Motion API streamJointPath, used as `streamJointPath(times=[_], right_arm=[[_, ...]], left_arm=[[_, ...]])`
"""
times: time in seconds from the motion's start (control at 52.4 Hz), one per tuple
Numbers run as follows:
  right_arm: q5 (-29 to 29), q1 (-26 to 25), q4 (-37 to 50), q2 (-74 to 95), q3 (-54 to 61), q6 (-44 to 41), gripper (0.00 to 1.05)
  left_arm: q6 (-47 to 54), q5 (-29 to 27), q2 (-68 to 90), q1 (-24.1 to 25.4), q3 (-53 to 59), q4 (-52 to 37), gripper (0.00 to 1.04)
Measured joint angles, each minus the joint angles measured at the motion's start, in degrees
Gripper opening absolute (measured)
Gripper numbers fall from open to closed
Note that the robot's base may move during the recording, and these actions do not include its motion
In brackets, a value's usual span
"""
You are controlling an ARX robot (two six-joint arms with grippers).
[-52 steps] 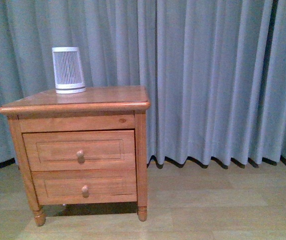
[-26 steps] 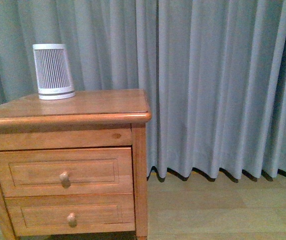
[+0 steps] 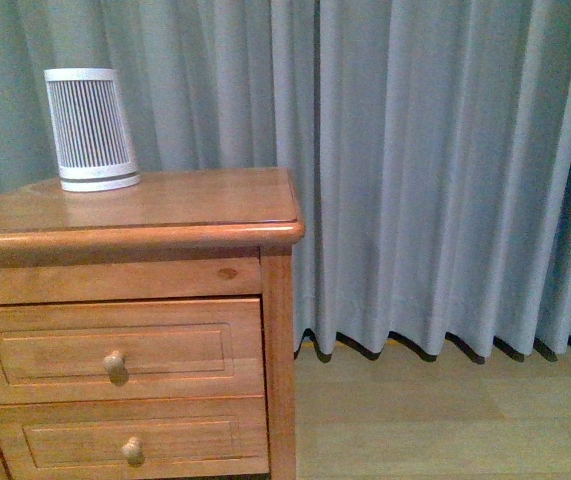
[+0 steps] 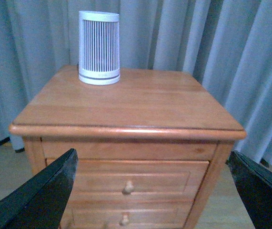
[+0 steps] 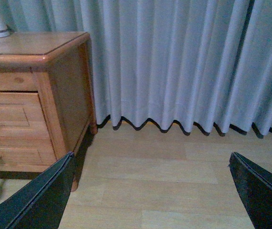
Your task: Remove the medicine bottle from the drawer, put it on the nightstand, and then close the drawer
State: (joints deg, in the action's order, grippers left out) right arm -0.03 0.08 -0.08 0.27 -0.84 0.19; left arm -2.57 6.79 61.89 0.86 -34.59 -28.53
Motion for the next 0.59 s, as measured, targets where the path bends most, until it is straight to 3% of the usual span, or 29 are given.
streamJointPath(times=[0.267,0.591], right_arm=[[0.0,0.0,0.0,0.0,0.0,0.0,0.98],[0.0,0.0,0.0,0.0,0.0,0.0,0.98]], left_arm=[[0.1,-5.9,45.4,-7.2,-10.9,-19.0,0.98],[-4.1,-9.8,71.9,-8.6,-26.0,-21.7,0.98]])
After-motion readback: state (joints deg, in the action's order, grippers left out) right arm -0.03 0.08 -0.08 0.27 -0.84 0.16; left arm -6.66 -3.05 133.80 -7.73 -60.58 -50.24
